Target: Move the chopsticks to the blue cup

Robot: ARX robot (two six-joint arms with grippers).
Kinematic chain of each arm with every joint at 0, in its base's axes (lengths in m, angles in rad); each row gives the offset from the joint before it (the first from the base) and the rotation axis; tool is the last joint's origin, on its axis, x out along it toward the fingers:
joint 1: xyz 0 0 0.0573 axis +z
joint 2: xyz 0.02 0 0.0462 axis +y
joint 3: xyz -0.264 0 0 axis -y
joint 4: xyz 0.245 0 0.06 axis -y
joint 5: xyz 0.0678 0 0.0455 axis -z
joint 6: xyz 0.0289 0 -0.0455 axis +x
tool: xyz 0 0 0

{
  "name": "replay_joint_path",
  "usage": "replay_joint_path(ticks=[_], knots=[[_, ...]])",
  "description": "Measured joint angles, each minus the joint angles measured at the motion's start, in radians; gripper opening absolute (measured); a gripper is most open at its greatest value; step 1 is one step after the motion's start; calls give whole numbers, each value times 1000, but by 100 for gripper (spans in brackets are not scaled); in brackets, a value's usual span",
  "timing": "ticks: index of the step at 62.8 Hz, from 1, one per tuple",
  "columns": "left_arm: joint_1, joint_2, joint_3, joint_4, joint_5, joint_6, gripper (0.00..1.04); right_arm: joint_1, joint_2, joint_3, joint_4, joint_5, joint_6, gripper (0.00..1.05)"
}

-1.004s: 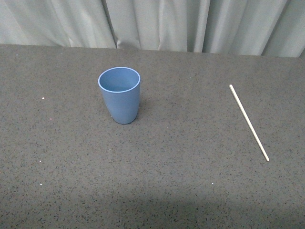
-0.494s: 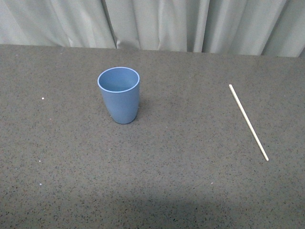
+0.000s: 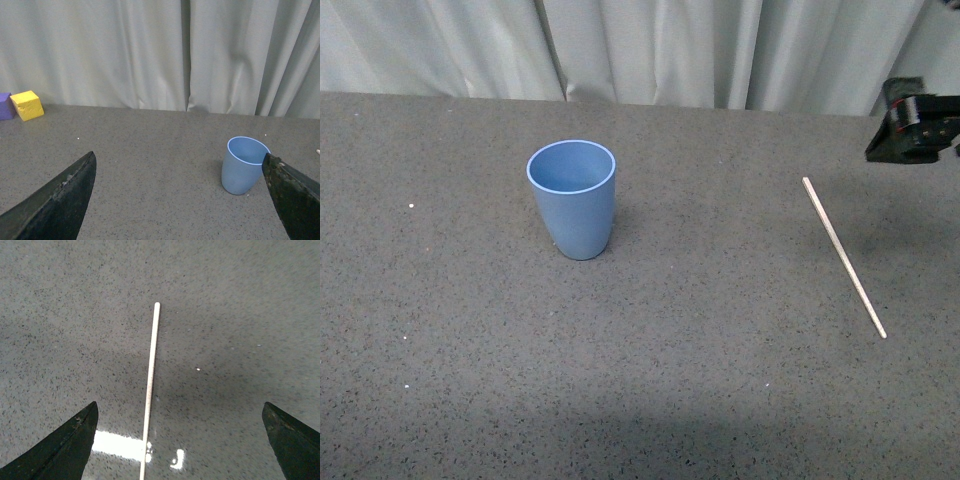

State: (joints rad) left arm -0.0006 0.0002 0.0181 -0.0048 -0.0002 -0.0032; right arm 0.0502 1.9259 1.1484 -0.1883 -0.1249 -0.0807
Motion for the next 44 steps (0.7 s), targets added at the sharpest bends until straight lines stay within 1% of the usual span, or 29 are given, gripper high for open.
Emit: replay_joint_path(ticks=[11, 19, 24, 44], knots=[[0, 0, 0, 0, 0, 0, 98, 24, 134, 119, -93, 12, 41, 95], [0, 0, 0, 0, 0, 0, 98, 34, 214, 187, -155, 54, 60, 95], [0, 0, 0, 0, 0, 0, 98, 36, 261, 225, -190, 64, 79, 95], [0, 0, 0, 0, 0, 0, 98, 44, 377, 338, -254, 71, 146, 95]])
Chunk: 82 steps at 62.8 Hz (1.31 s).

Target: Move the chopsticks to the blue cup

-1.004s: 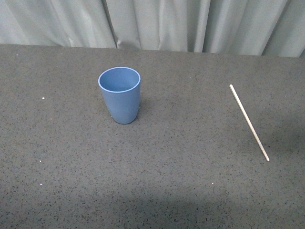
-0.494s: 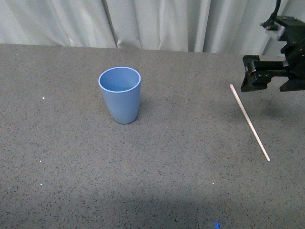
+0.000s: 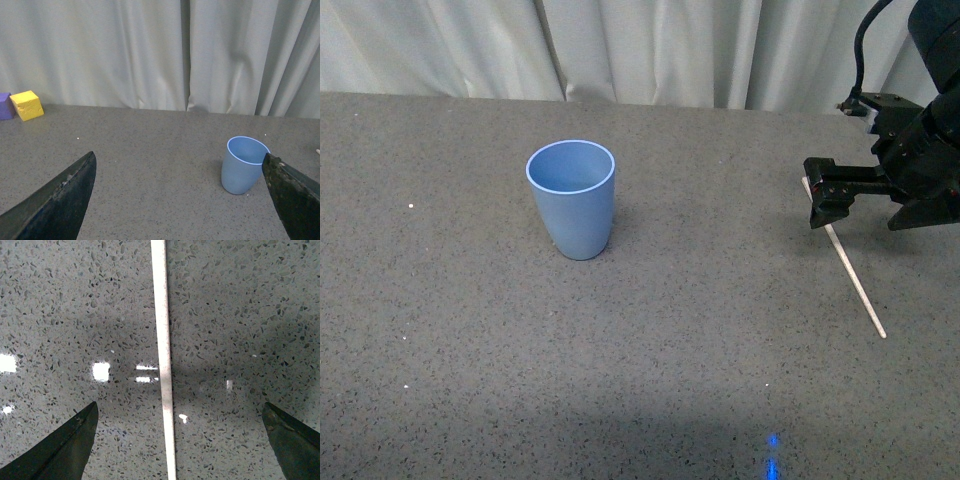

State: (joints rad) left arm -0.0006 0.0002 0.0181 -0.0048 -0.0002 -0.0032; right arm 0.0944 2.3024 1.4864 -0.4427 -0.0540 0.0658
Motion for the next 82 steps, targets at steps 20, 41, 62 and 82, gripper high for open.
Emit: replay_joint_path(ticks=[20, 41, 62, 82], knots=[[0, 0, 0, 0, 0, 0, 98, 13, 63, 40, -12, 23, 18, 78], [0, 0, 0, 0, 0, 0, 98, 11, 75, 52, -15, 38, 28, 28], [0, 0, 0, 0, 0, 0, 98, 5, 63, 31, 19, 13, 46, 1], [0, 0, 0, 0, 0, 0, 98, 61, -227, -300, 578, -159, -12, 1]])
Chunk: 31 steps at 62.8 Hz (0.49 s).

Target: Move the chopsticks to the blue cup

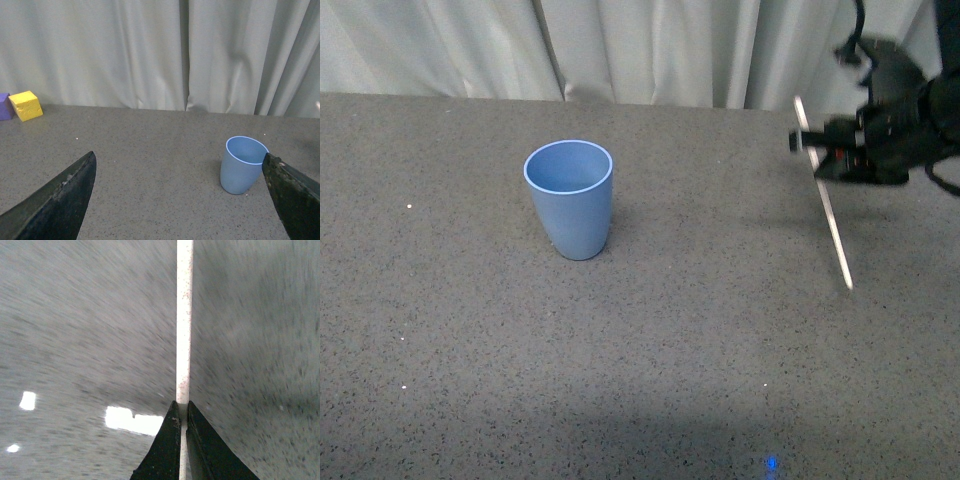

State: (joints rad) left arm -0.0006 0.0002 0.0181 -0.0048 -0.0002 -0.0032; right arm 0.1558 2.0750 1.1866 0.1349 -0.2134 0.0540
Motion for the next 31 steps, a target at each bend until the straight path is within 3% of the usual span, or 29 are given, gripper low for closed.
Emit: replay_joint_path(ticks=[15, 31], knots=[[0, 0, 0, 0, 0, 0, 98, 144, -187, -105, 491, -158, 27, 1], [0, 0, 0, 0, 0, 0, 98, 293, -125, -108, 688, -229, 11, 1]])
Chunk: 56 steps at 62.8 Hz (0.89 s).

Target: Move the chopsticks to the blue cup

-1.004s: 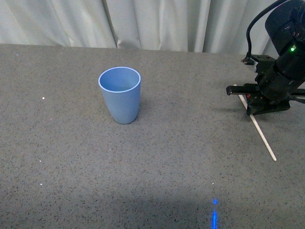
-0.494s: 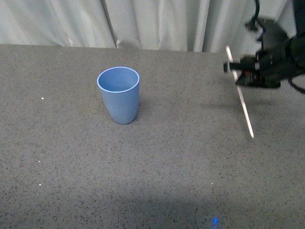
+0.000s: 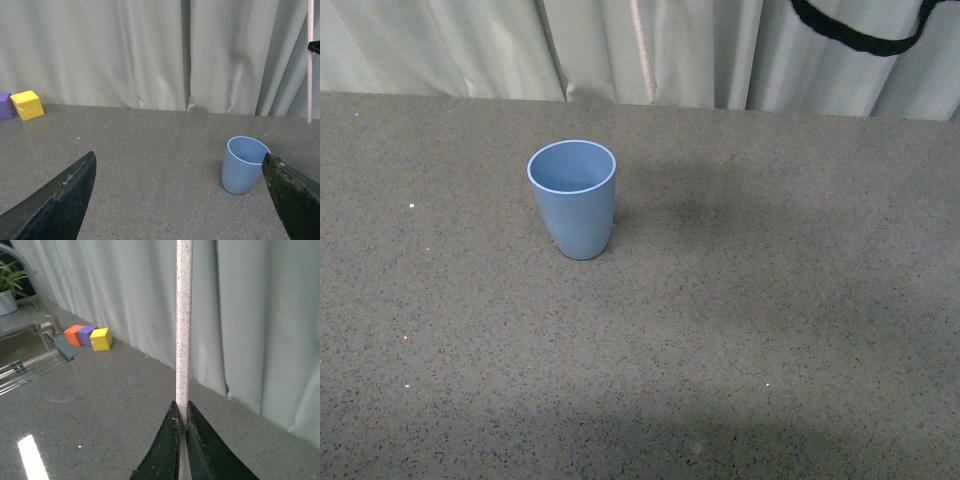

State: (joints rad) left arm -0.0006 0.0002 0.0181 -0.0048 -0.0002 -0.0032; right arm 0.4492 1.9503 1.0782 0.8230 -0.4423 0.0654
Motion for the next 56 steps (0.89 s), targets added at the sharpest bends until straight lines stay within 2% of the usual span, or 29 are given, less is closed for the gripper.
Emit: replay_joint_path(ticks=[6, 14, 56], knots=[[0, 0, 0, 0, 0, 0, 98, 44, 66, 11, 40, -8, -9, 1], [0, 0, 0, 0, 0, 0, 98, 58, 138, 32, 83, -12, -10, 1], [0, 0, 0, 0, 0, 0, 98, 50, 272, 107, 1, -4, -27, 1]])
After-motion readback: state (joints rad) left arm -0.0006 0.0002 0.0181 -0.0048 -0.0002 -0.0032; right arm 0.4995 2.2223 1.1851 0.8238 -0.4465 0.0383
